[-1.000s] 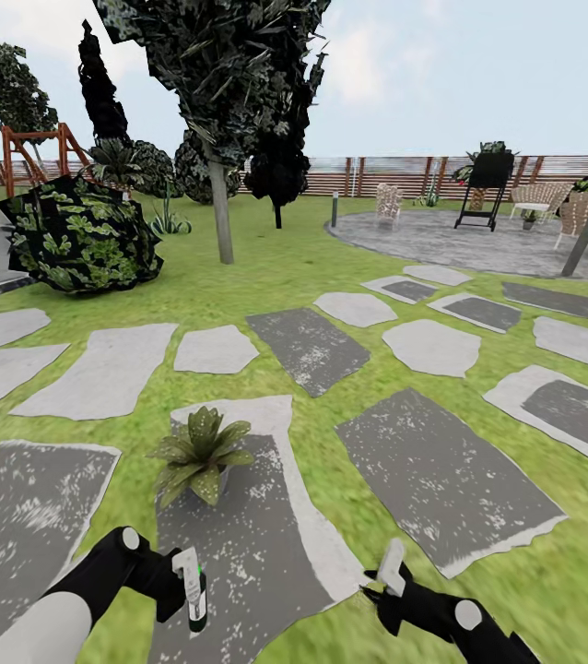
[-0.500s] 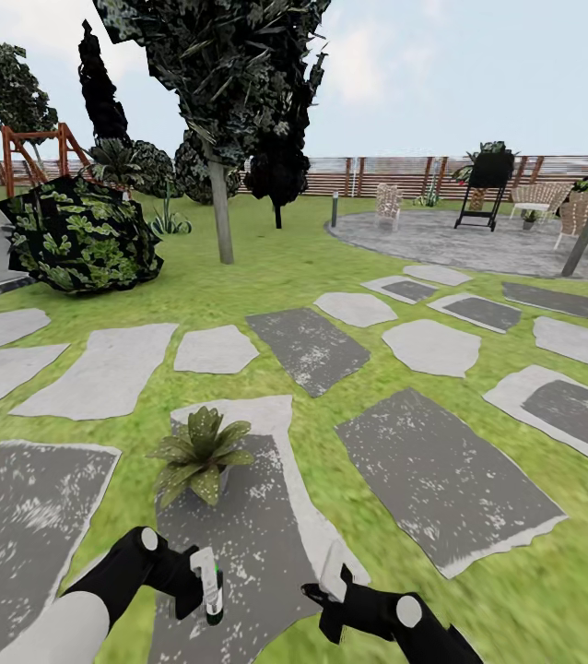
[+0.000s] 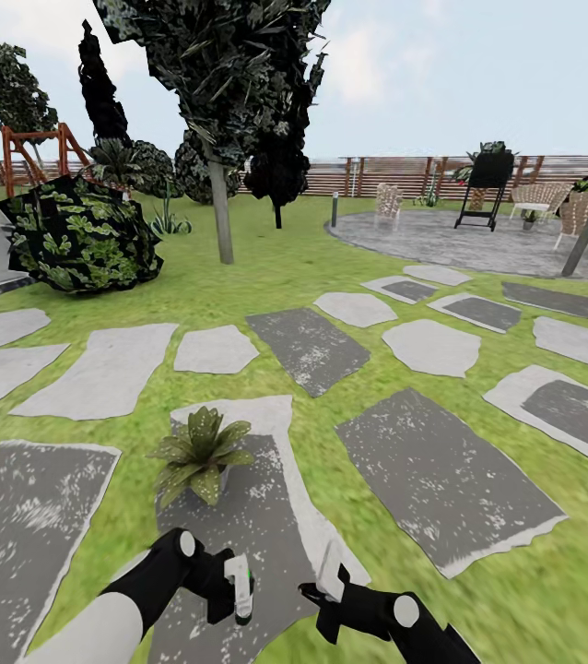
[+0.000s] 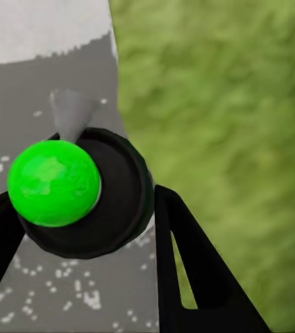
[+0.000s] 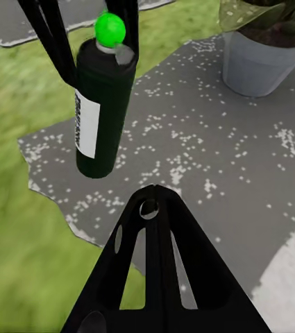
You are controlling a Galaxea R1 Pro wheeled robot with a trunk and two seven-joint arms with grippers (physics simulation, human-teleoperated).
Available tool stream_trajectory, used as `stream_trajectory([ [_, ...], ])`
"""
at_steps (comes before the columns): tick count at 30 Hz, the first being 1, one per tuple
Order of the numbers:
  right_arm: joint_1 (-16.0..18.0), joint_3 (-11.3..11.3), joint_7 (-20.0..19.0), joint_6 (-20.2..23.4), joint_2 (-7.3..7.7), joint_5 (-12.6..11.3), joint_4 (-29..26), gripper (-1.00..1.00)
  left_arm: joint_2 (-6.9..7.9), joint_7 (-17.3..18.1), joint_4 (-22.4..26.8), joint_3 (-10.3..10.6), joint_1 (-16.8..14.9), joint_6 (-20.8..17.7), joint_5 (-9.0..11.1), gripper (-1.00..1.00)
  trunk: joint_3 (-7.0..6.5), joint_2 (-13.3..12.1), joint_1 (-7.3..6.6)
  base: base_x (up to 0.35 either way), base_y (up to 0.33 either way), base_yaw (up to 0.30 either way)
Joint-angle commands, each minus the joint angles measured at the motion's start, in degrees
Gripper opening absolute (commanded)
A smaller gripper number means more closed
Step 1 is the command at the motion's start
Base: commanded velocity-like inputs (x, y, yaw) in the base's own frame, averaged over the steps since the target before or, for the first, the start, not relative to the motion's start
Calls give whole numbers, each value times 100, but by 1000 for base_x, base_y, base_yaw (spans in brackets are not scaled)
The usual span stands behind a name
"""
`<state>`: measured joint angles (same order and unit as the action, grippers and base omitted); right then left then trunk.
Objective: Pick up the pesticide atomizer in the garden and spray insectifuge to fully cover both potted plants in the garden.
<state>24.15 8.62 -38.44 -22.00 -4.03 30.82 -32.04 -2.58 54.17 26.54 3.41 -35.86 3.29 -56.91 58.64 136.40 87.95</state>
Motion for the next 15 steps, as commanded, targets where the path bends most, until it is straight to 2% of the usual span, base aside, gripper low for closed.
stream_trajectory([
  [1,2,-9,3,-32,-2,56,-4,-100,-10,1,6,139,-1,32,-45,-100,5,2,-1,0,0,0],
  [2,2,-5,3,-32,-2,56,-4,-100,-16,-16,3,292,0,32,-41,-100,5,2,-1,0,0,0],
  [5,2,-1,3,-32,-2,56,-4,-100,-58,-117,-49,488,0,31,-35,-100,5,2,-1,0,0,0],
  [11,2,0,3,-32,-8,49,-4,-100,-222,-407,-161,545,0,23,-47,-100,5,2,-1,0,0,0],
  [15,2,0,3,-32,-125,55,-4,-100,-283,-439,-173,547,8,29,-48,-100,5,2,-1,0,0,0],
])
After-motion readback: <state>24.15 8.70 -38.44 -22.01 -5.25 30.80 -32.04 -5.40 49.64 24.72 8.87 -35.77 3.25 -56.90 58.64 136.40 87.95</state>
